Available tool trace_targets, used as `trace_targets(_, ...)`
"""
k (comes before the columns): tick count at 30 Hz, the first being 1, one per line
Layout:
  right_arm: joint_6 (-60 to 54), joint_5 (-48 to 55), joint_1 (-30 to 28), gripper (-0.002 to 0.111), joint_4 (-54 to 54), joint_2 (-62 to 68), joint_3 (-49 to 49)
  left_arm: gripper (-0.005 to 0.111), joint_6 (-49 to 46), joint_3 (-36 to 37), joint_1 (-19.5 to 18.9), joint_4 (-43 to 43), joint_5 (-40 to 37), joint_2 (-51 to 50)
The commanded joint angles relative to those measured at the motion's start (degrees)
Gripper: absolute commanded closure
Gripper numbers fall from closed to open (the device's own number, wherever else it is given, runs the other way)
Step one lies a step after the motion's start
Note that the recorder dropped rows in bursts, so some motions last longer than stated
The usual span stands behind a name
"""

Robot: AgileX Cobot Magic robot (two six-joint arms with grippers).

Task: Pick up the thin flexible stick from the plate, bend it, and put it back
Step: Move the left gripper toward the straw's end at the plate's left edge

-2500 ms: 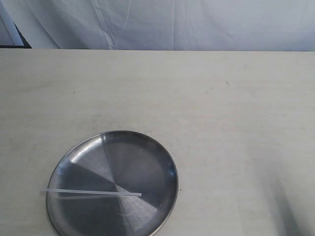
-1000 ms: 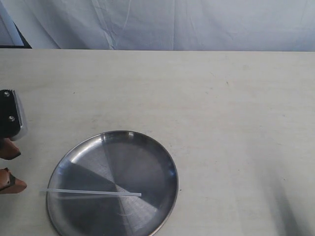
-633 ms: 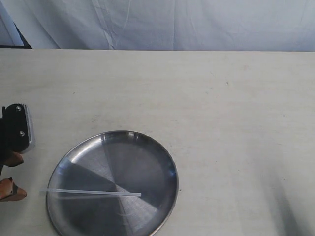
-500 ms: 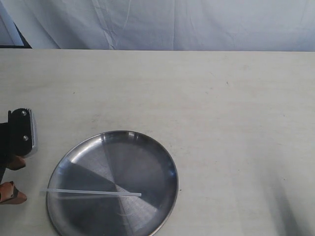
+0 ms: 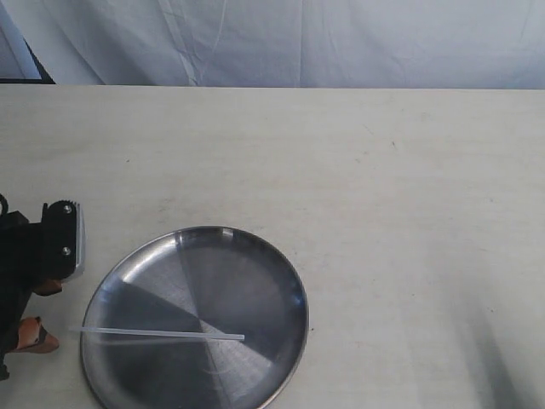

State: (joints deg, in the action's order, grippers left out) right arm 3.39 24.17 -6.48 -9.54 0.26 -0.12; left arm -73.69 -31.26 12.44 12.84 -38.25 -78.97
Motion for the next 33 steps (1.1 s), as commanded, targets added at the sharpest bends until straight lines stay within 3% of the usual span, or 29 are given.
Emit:
trace_targets(1, -0.19, -0.55, -0.33, 0.108, 0.19, -0.26, 0.12, 0.044, -0.40, 0.24, 2.76, 0.32, 2.44, -1.43)
trace_targets(33, -0.19, -0.80, -0.33, 0.108, 0.54, -0.26, 0.12, 0.047, -0.40, 0.24, 3.20, 1.87, 3.12, -4.69)
